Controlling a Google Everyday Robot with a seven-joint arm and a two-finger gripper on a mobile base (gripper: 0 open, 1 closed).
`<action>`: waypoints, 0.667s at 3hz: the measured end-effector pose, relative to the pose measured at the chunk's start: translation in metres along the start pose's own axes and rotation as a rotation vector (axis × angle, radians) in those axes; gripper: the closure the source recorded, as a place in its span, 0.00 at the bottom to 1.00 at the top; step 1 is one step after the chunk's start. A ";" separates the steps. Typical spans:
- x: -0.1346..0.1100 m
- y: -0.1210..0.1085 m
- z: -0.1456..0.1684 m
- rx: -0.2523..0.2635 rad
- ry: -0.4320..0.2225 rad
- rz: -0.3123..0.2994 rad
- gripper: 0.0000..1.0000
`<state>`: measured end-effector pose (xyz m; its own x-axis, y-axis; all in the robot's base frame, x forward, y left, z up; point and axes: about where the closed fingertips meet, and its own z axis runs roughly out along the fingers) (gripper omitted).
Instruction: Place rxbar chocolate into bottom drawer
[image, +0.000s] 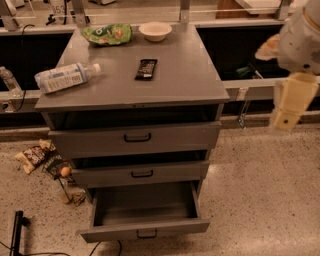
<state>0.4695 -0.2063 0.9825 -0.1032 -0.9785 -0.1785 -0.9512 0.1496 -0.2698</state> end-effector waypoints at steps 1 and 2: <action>-0.027 -0.073 0.039 -0.056 0.051 -0.273 0.00; -0.056 -0.129 0.090 -0.098 0.021 -0.454 0.00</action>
Offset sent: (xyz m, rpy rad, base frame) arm 0.2144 0.0517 -0.0035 -0.2262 0.0613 0.9746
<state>0.6241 -0.1584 0.9418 0.3249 -0.9447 -0.0438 -0.9245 -0.3075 -0.2251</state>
